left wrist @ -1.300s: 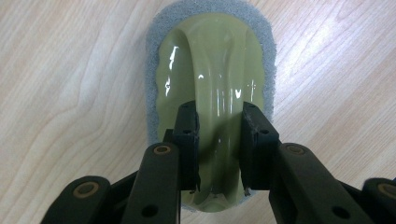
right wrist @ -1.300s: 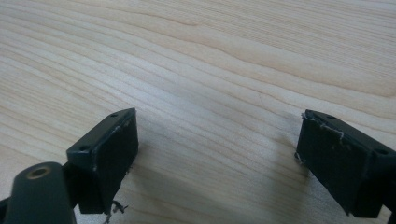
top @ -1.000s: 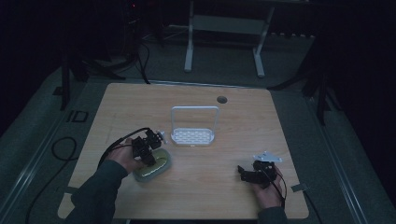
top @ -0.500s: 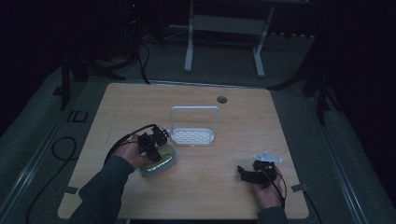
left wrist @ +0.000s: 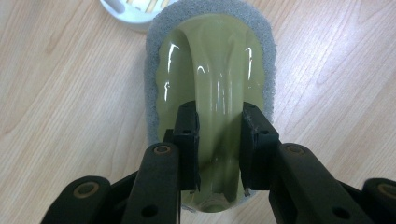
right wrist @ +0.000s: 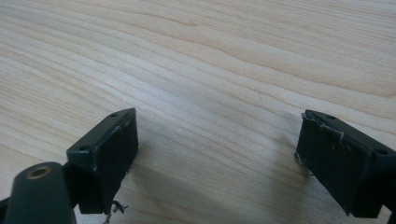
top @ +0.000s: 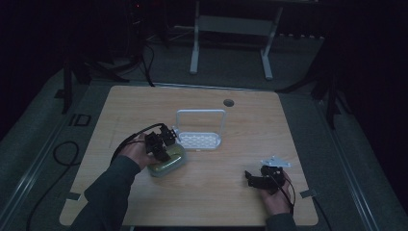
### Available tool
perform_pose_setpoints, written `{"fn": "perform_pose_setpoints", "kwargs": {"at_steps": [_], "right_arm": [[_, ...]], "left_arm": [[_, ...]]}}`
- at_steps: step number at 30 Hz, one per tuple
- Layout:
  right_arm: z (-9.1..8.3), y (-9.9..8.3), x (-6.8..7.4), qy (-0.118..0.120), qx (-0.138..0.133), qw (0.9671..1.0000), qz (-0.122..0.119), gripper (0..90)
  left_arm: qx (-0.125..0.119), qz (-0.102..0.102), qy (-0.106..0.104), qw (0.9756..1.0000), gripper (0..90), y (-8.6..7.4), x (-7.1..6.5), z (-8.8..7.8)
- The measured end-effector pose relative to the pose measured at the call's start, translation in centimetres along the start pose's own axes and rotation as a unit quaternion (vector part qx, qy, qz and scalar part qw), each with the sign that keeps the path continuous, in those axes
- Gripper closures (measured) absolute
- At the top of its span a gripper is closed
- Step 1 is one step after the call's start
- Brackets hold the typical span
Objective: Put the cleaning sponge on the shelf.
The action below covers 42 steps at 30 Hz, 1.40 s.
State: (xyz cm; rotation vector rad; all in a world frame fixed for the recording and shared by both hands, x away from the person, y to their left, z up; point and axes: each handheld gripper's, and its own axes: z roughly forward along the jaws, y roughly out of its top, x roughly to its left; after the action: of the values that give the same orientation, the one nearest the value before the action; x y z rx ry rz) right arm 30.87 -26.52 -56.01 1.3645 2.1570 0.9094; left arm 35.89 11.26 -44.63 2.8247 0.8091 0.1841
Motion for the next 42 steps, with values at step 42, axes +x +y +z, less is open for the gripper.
{"fn": "perform_pose_setpoints", "kwargs": {"at_steps": [42], "right_arm": [[0.0,0.0,0.0,0.000,0.001,1.0000,0.001,12.4]], "left_arm": [[-0.036,0.085,0.014,0.9956,71.7,3.1,-0.3,-1.3]]}}
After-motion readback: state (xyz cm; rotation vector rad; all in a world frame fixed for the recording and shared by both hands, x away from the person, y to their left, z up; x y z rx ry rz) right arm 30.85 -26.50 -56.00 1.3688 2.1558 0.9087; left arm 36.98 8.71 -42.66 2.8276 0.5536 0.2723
